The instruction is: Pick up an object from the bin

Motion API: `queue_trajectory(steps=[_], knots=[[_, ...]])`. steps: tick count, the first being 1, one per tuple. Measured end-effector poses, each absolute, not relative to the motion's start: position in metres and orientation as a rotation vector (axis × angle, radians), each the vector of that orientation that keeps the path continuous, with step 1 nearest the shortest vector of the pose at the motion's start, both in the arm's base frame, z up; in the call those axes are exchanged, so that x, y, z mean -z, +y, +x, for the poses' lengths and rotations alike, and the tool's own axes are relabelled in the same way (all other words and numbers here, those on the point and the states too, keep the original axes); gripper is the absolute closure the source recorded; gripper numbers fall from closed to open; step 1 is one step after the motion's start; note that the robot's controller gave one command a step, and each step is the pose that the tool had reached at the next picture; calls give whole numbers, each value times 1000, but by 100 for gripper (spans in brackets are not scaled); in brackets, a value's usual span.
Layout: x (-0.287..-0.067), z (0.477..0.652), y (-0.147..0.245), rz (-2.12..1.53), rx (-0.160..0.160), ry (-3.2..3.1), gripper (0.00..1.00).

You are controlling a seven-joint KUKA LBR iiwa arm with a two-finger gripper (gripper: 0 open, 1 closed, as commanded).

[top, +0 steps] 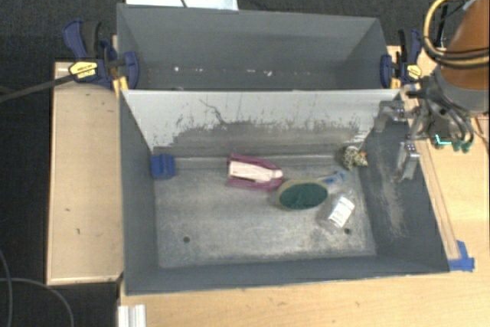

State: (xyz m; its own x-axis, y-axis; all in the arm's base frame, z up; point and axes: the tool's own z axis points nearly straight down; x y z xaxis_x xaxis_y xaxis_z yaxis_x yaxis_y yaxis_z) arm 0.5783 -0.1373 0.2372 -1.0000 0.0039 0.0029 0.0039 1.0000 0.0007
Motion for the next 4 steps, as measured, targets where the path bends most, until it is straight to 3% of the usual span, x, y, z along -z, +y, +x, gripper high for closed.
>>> queue_trajectory(steps=[1, 2, 3, 4], knots=[[-101, 538, -75, 279, 5, -3124, 0], [-74, 580, -12, -116, 3, -3142, 0], [-75, 580, -13, -110, 0, -3142, 100], [-214, 580, -11, -81, 1, -3152, 100]])
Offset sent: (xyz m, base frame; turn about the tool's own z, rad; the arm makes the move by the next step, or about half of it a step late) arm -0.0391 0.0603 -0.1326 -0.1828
